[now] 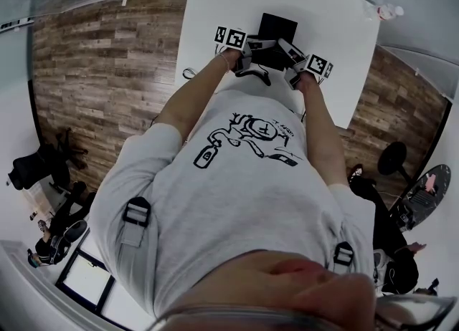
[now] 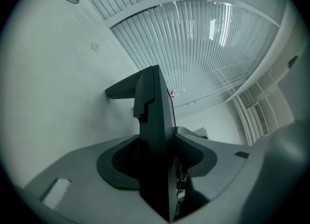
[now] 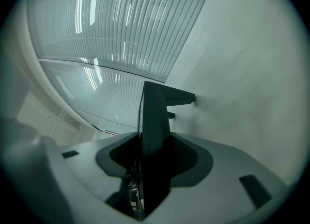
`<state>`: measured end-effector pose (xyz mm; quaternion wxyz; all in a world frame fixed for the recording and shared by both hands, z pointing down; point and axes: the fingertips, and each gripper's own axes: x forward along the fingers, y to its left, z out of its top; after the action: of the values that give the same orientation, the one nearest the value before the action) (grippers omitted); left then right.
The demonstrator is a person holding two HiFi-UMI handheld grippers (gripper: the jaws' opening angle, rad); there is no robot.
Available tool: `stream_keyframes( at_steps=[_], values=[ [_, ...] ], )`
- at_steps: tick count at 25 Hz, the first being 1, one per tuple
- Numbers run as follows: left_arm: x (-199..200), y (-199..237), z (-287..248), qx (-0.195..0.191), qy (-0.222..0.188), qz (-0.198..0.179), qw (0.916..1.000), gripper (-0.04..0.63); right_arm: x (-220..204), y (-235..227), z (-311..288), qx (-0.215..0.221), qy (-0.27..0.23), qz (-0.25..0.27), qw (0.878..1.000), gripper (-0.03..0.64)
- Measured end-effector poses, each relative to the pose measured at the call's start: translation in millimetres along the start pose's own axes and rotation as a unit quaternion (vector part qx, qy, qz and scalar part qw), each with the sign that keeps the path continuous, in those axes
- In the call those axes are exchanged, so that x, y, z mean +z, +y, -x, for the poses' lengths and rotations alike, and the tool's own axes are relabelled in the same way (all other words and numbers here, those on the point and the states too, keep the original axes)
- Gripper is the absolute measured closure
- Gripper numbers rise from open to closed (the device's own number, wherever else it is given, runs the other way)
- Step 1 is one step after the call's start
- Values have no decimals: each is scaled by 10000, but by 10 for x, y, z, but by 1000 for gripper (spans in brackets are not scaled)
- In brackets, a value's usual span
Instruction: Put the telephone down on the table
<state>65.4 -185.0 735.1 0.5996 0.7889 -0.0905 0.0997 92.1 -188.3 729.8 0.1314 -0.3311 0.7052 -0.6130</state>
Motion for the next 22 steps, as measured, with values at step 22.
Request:
stream_keyframes(
  at_steps=[22],
  values=[
    [-158,173,68,895,99,-367,9953,321,-166,-153,51,-561,206,218,9980,419]
  ],
)
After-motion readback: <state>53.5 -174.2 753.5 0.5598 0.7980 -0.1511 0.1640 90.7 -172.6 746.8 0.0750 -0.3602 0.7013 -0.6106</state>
